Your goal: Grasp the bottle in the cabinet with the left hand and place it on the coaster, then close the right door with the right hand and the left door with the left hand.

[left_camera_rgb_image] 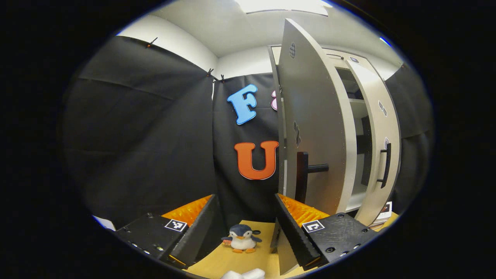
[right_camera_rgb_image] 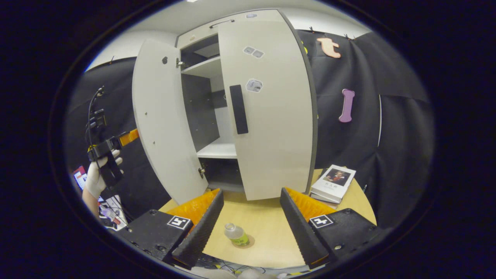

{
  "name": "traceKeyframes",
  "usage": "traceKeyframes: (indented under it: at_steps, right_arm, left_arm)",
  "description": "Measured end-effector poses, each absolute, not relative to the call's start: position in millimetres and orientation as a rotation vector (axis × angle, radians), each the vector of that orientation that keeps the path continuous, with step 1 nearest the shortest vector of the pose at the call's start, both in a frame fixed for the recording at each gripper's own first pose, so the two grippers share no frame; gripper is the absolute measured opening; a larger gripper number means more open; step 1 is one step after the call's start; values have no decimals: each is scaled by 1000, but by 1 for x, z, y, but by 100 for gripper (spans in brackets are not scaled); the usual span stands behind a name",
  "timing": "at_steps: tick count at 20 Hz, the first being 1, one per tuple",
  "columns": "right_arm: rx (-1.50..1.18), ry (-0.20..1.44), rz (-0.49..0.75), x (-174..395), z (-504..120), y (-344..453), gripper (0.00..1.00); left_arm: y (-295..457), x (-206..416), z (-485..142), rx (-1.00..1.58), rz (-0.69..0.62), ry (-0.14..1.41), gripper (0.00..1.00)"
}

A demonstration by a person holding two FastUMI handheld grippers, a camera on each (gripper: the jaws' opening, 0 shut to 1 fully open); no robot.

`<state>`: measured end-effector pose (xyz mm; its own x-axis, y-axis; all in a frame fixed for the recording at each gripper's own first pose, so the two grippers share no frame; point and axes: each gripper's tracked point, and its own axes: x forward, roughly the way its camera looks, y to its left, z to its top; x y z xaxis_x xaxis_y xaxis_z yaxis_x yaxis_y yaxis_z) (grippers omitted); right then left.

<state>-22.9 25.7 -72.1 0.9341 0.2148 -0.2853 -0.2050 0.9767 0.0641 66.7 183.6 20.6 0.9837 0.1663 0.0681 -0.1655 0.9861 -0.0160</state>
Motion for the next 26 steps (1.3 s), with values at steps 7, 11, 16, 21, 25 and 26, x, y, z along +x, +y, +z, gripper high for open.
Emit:
traceKeyframes:
  at_steps: [7,11,16,21,25,26]
  right_arm:
    - [40,281,208,-26,-67,13,96]
    - [39,263,194,-29,-61,4,96]
    - [45,219,143,-30,-46,-12,97]
    - [52,166,92,-30,-34,-18,97]
    - [58,118,52,-30,-22,-19,96]
    - [60,102,39,-30,-17,-20,97]
  left_arm:
    - [137,73,20,-22,76,-62,92]
    - [104,83,21,-44,2,-50,94]
    - [75,82,15,-64,-60,-13,95]
    - [43,59,14,-56,-128,-1,95]
    - [17,32,19,-63,-159,5,95]
    - [12,25,19,-51,-161,3,95]
